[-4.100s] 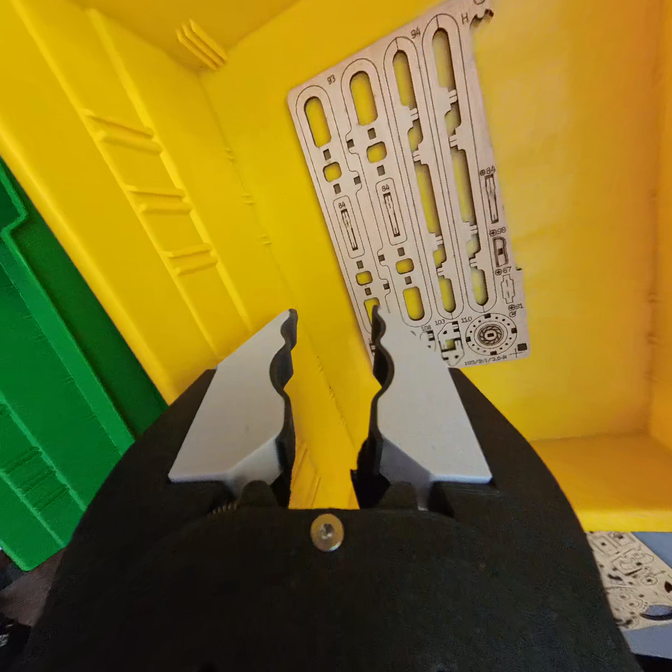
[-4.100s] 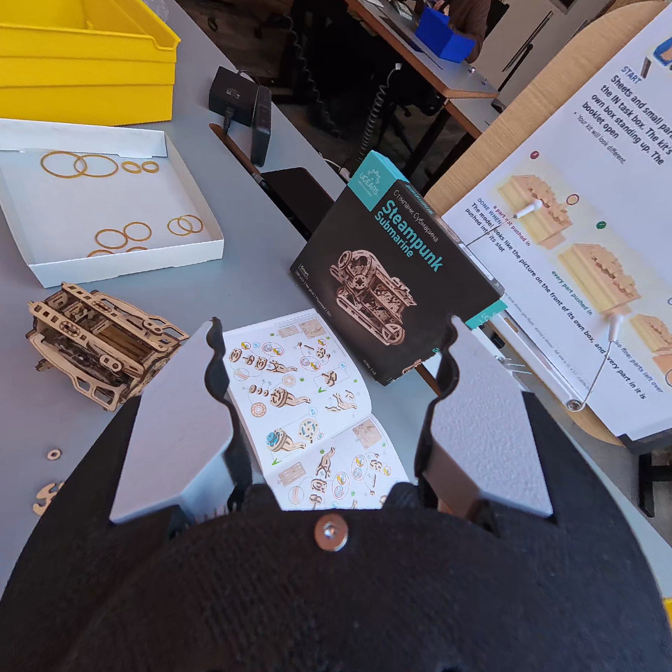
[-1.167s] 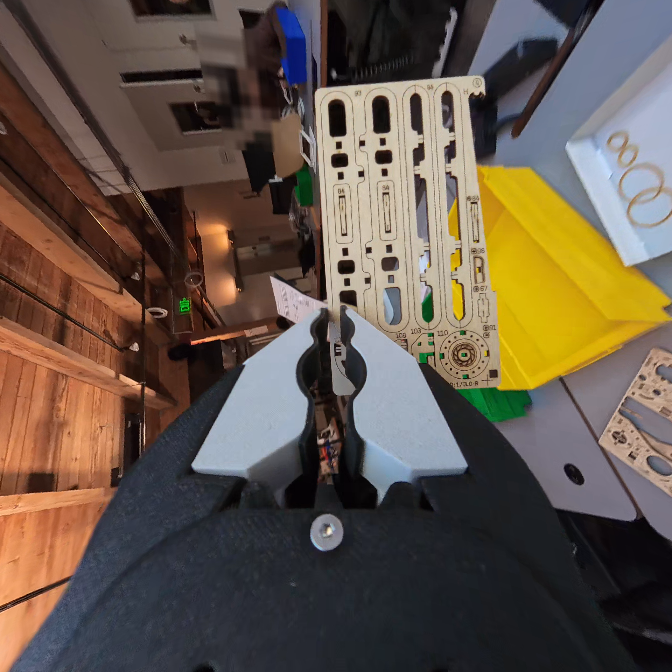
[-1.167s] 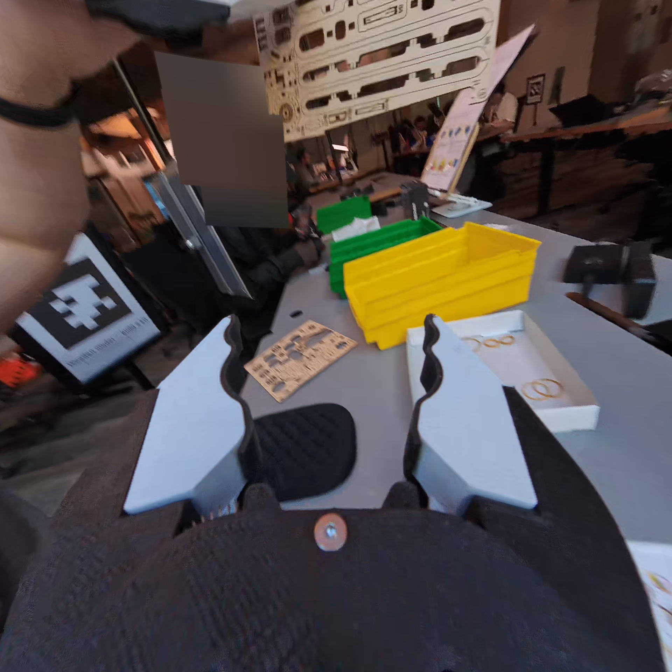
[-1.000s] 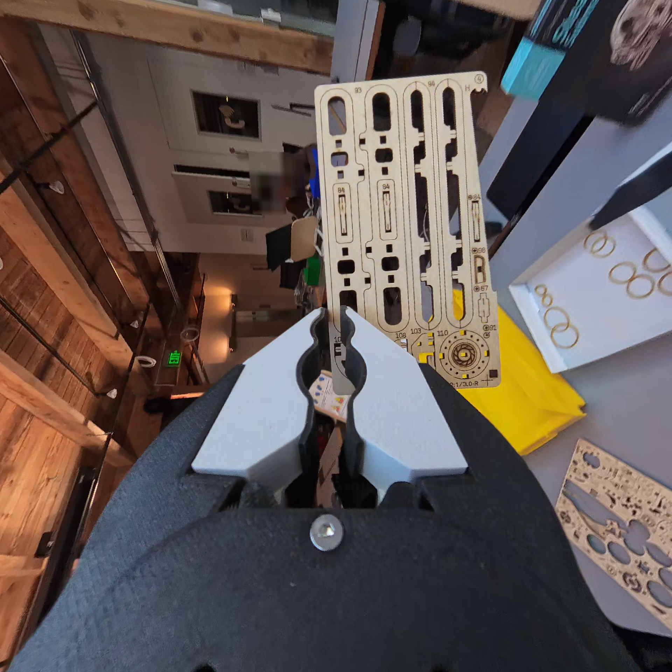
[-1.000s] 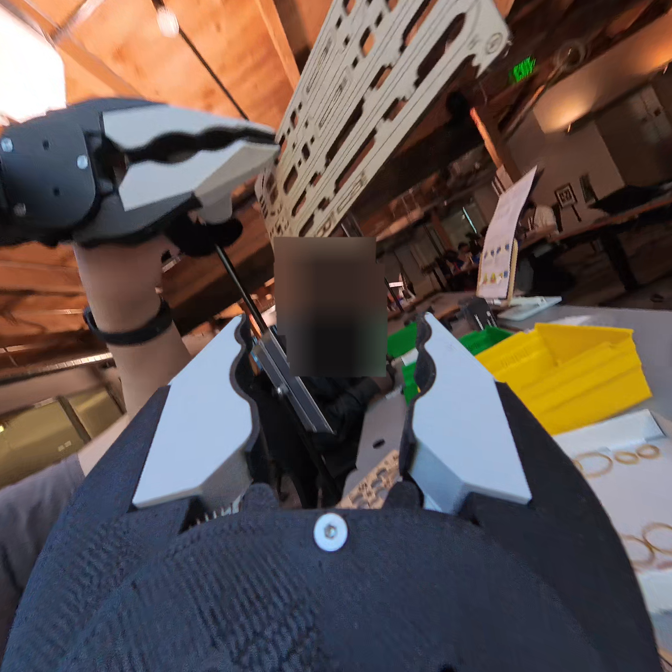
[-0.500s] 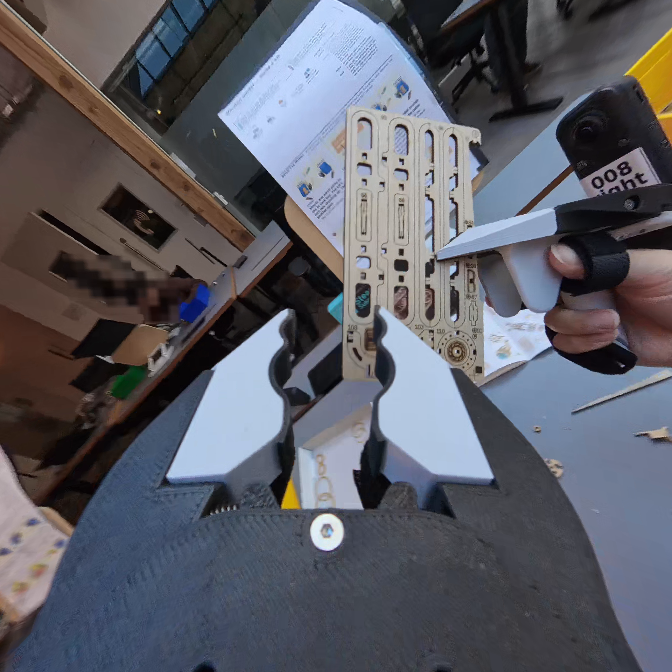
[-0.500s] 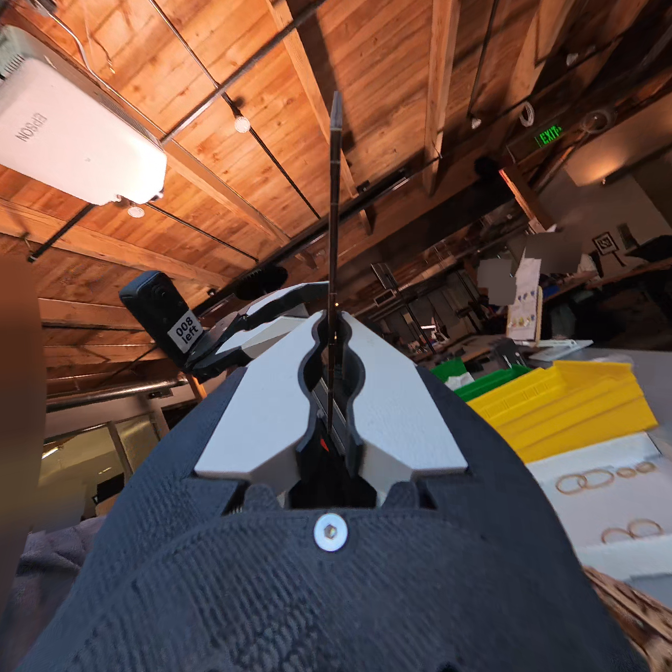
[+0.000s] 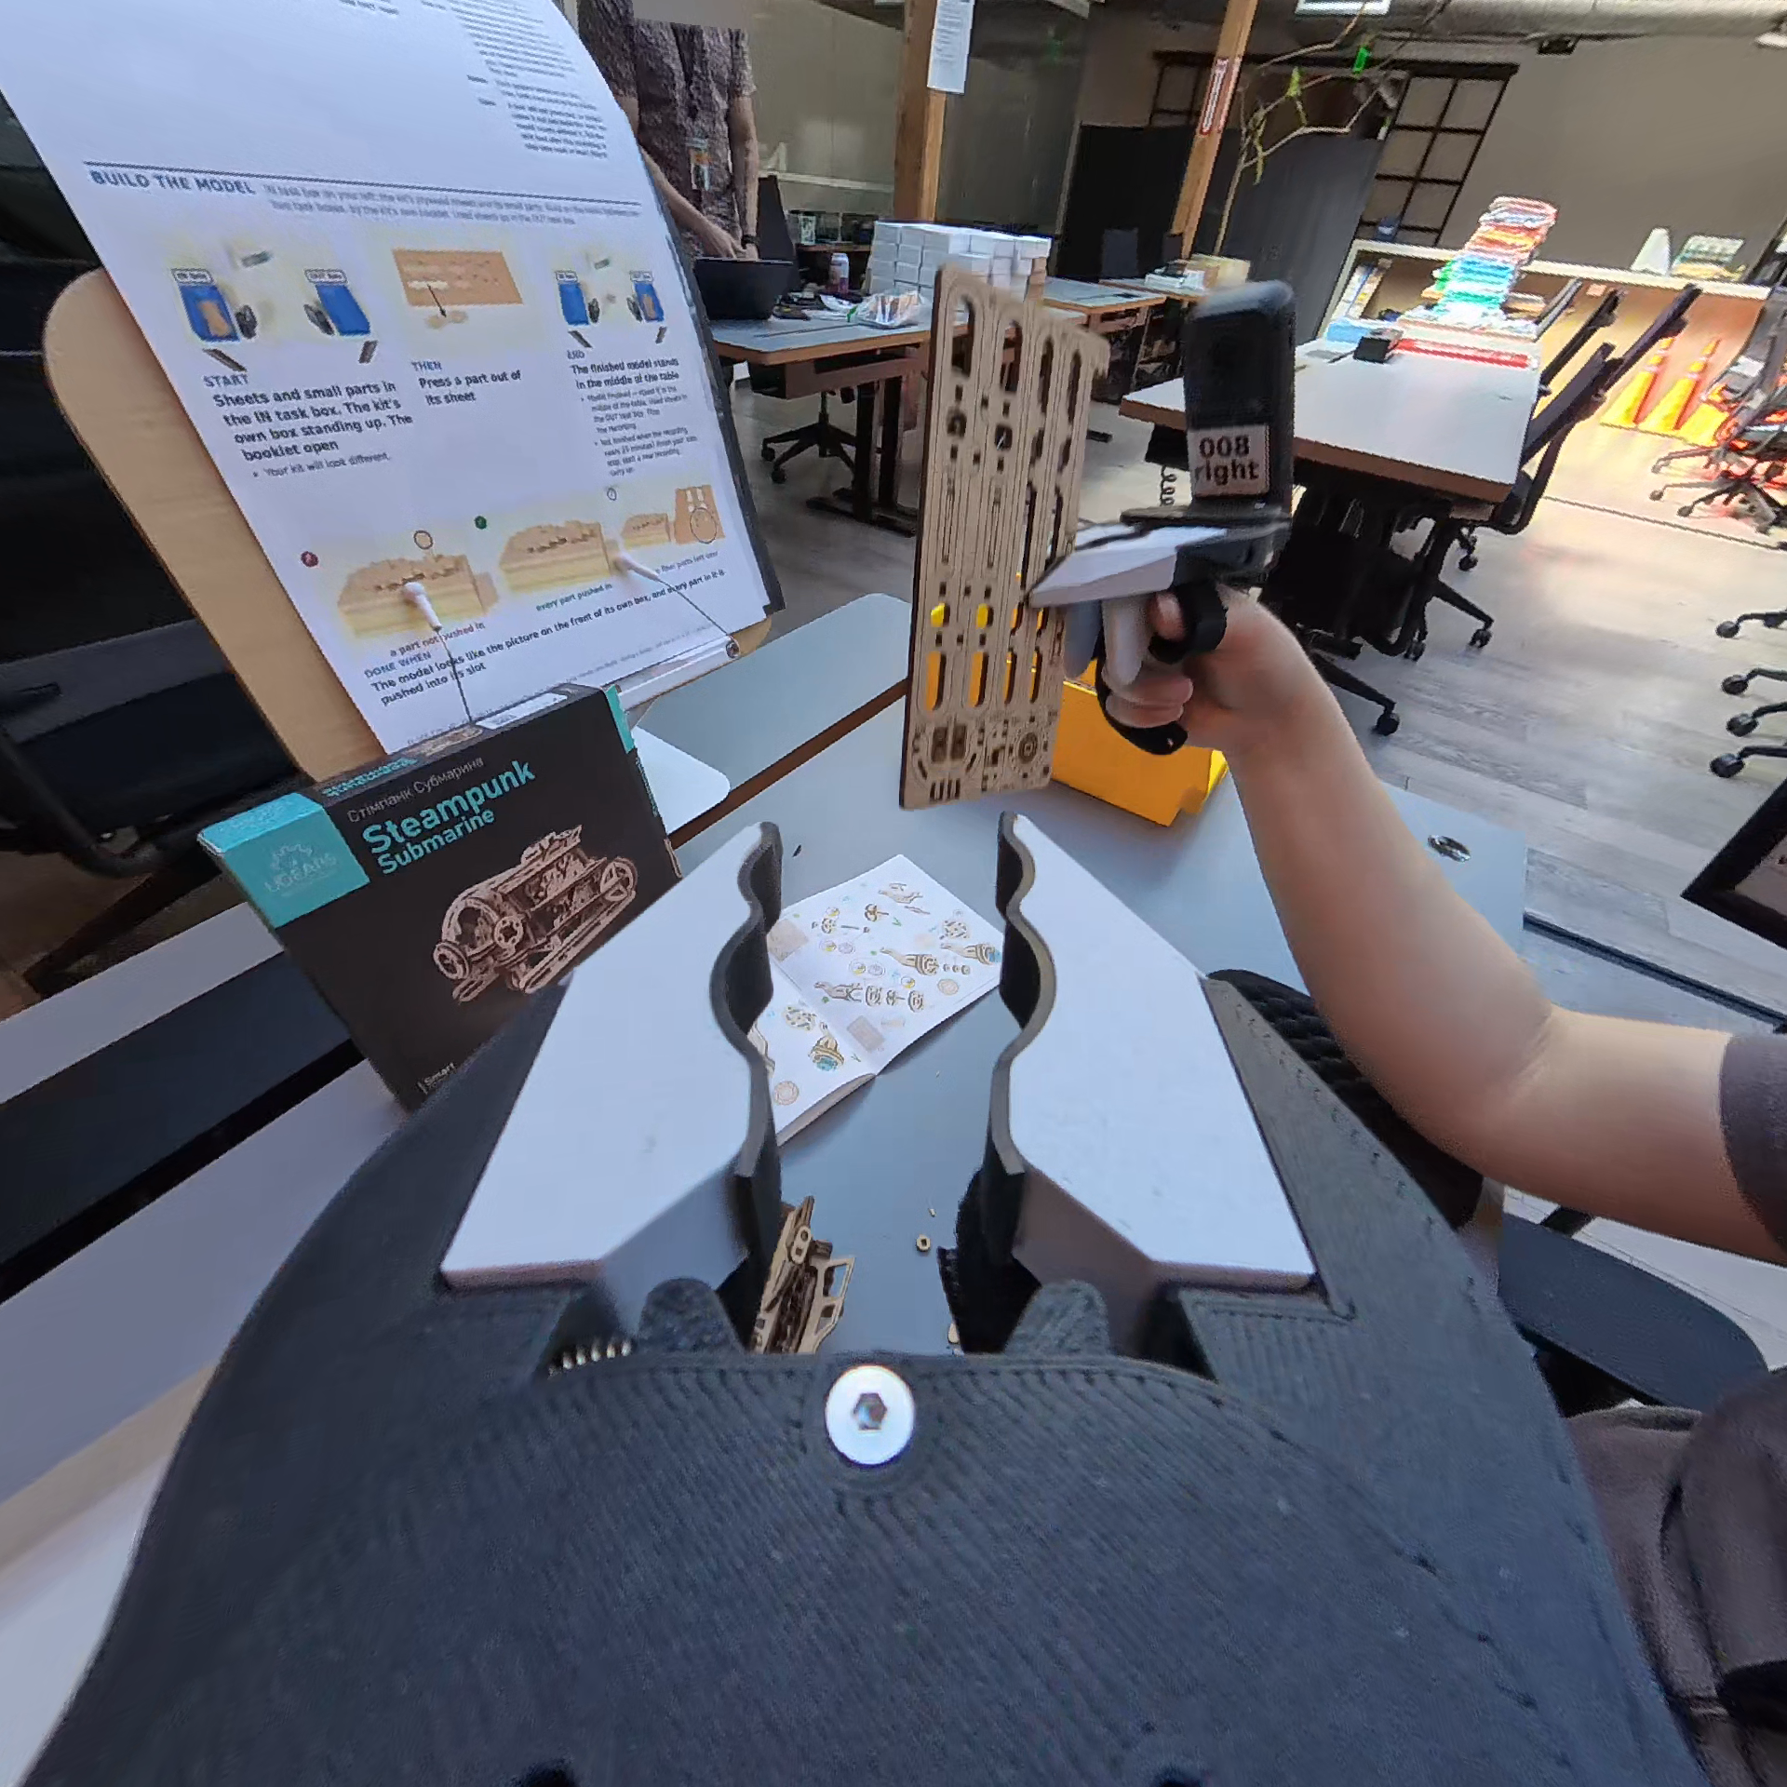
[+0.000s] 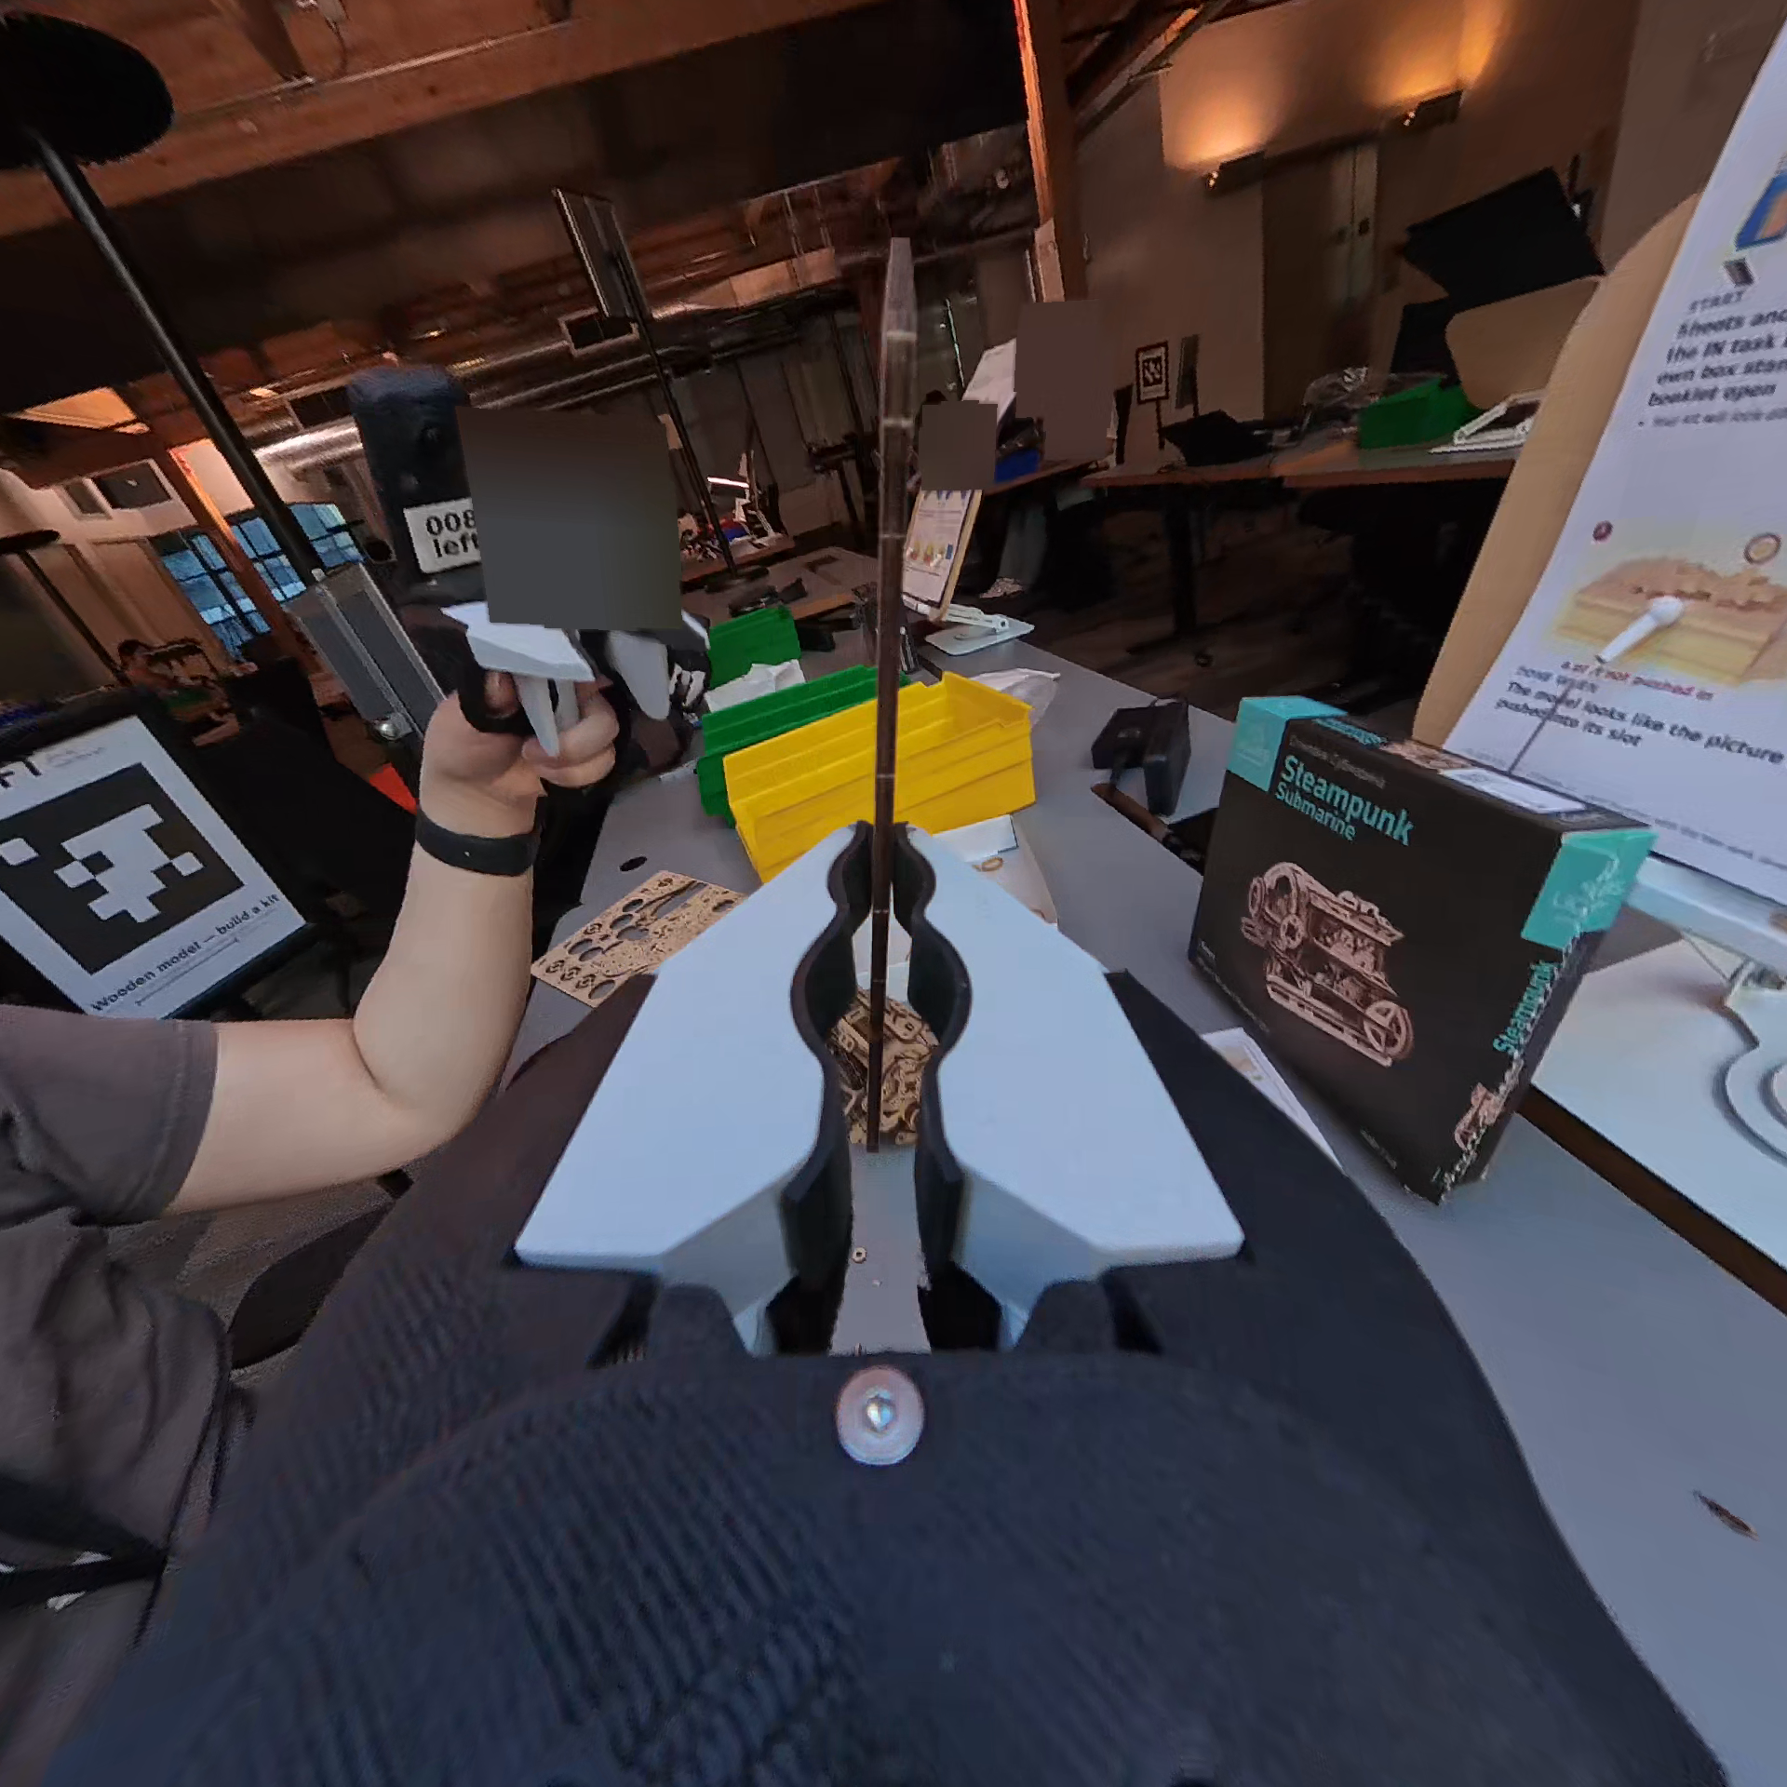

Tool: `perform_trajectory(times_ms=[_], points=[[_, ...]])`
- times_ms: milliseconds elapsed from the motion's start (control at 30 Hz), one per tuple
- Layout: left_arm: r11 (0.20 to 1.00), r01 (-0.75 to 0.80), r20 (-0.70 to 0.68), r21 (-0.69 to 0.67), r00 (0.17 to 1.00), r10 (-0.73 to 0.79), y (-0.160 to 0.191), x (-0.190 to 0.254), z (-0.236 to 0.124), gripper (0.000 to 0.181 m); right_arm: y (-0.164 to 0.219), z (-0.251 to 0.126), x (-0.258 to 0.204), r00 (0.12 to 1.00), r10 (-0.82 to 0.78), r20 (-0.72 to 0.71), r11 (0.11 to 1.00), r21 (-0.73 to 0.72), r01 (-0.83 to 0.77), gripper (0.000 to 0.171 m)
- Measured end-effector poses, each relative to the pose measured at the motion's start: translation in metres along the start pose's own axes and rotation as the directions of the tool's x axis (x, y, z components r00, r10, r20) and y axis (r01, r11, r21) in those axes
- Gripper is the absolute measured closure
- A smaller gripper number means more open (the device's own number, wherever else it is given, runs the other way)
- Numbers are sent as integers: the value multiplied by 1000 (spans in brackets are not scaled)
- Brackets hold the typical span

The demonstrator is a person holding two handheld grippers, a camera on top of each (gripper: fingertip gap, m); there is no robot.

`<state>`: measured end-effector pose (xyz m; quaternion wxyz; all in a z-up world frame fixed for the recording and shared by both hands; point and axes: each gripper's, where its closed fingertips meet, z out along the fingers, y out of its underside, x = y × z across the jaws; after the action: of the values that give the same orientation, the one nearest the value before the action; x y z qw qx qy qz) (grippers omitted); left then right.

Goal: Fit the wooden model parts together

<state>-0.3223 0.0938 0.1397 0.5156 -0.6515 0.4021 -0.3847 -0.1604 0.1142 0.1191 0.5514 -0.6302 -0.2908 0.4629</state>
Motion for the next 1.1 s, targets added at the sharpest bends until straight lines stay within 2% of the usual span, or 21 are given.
perform_trajectory(times_ms=[100, 167, 333, 467, 633, 833, 900, 1100], points=[[1000, 12, -45, 12, 999, -11, 3, -13, 13, 141, 19, 10, 10, 995, 95, 42, 994, -52, -92, 170], [999, 41, -75, 16, 996, -40, 14, -24, 22, 143, 25, 15, 8, 993, 98, 72, 993, -76, -93, 170], [976, 191, -191, -107, 959, -209, 51, -40, 44, 144, 45, 24, 19, 995, 95, 6, 981, -168, -93, 170], [957, 273, -227, -100, 930, -289, 55, -51, 44, 144, 57, 29, 27, 993, 119, -17, 970, -209, -120, 169], [944, 330, -205, -3, 924, -324, 44, -62, 44, 155, 63, 31, 30, 989, 148, -12, 966, -214, -148, 170], [956, 294, -148, -20, 944, -294, 49, -64, 48, 155, 71, 34, 35, 982, 189, 2, 957, -224, -184, 170], [957, 291, -137, -12, 947, -290, 51, -68, 49, 161, 74, 35, 37, 979, 204, 7, 954, -226, -197, 170], [930, 368, -134, -9, 921, -366, 57, -80, 51, 166, 75, 37, 38, 970, 243, 24, 949, -214, -233, 170]])
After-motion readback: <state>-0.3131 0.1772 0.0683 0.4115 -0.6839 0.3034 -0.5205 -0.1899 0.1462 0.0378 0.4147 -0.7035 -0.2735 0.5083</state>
